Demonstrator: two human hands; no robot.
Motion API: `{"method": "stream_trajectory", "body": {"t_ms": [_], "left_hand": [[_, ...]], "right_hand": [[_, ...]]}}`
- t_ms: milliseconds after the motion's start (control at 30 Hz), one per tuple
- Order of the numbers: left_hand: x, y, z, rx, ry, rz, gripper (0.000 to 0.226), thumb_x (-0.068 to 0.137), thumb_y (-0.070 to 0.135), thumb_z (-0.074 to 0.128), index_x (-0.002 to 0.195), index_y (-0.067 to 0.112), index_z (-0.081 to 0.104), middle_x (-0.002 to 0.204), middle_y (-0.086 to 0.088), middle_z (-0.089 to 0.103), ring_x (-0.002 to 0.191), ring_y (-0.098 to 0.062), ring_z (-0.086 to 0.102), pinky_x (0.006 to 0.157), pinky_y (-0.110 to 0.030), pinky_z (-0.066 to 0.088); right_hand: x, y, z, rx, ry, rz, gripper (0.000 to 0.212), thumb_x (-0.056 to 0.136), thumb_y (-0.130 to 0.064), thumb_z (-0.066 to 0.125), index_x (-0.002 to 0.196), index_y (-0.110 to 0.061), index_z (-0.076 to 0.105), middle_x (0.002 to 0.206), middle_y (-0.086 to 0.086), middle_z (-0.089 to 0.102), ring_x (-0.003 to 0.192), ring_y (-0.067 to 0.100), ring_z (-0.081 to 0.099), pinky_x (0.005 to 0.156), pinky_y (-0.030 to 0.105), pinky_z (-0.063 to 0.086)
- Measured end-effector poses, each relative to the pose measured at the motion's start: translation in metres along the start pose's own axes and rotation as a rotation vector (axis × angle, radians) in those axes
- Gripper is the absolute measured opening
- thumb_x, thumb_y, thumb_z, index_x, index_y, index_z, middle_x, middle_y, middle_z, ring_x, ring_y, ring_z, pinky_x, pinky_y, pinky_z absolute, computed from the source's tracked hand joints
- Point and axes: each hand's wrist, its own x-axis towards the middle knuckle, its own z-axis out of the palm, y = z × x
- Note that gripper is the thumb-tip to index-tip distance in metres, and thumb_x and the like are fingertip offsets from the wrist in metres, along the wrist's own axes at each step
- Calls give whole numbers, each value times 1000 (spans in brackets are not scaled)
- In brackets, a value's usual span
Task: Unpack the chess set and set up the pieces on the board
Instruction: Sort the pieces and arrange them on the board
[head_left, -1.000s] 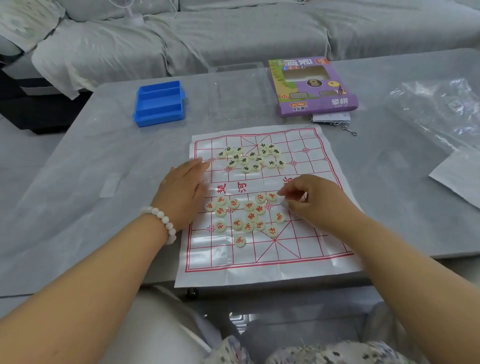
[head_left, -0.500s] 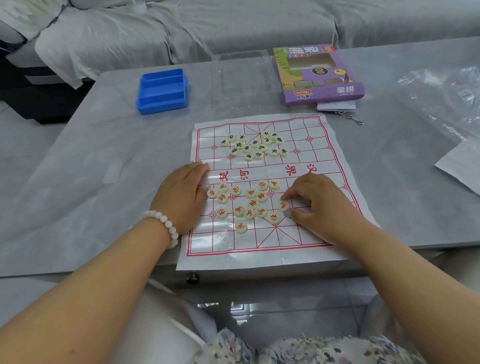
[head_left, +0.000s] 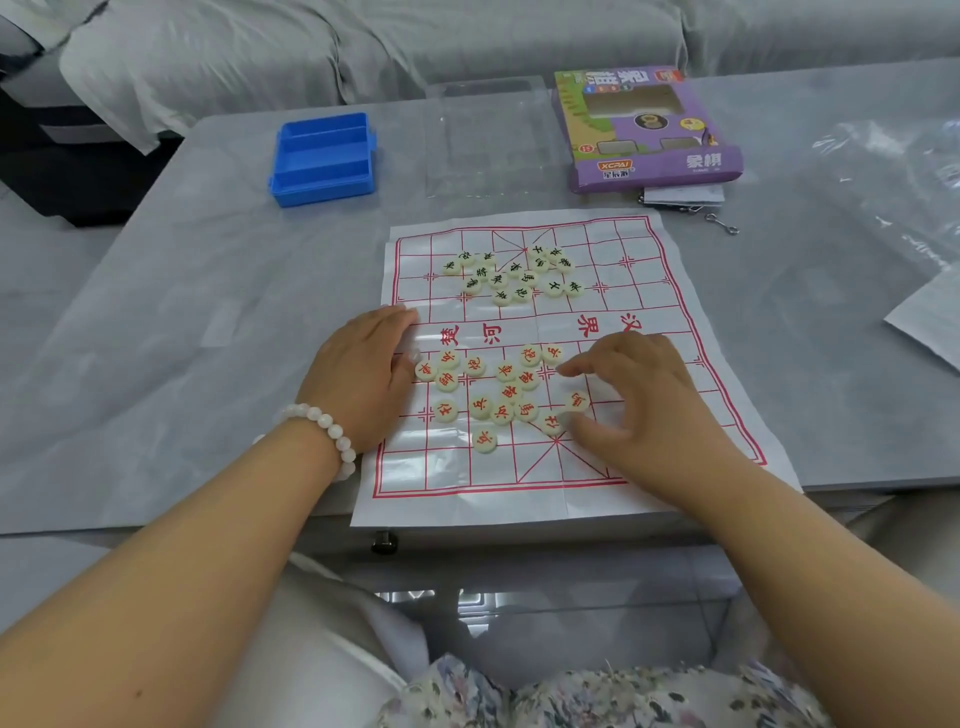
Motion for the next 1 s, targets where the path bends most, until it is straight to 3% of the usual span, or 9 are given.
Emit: {"method": "stream_trajectory", "body": {"t_ms": [100,233,567,1000], "left_hand": [[0,0,0,-5,-2,-5,47,98,36,36,142,19,34,148,0,36,136,-20,34,114,-37,26],[0,-1,1,4,5,6,47,98,35,36,142,19,34,148,0,37,136,-19,34,114,-36,25],[1,-1,1,8,2,-2,47,98,36,35,142,20,34,148,1,36,136,-19,34,114,-37,25],[0,-1,0,18,0,-4,47,98,35,34,142,20,34,148,1,36,136,-19,34,113,-36,24]], "right_hand": [[0,-11,10,-104,-6,-81,46,77,-57,62,116,-33,60,123,-14,48,118,10,36,97,27,28],[3,-8,12,-127,14,-58,37,77,-53,65,106,-31,65,118,-11,53,114,12,40,93,29,31],[18,-28,24,-127,-19,-123,45,82,-54,59,124,-39,56,127,-12,47,121,13,34,99,33,28],[27,-39,34,-100,6,-138,31,84,-49,59,112,-36,65,124,-12,51,118,12,37,96,33,28]]}}
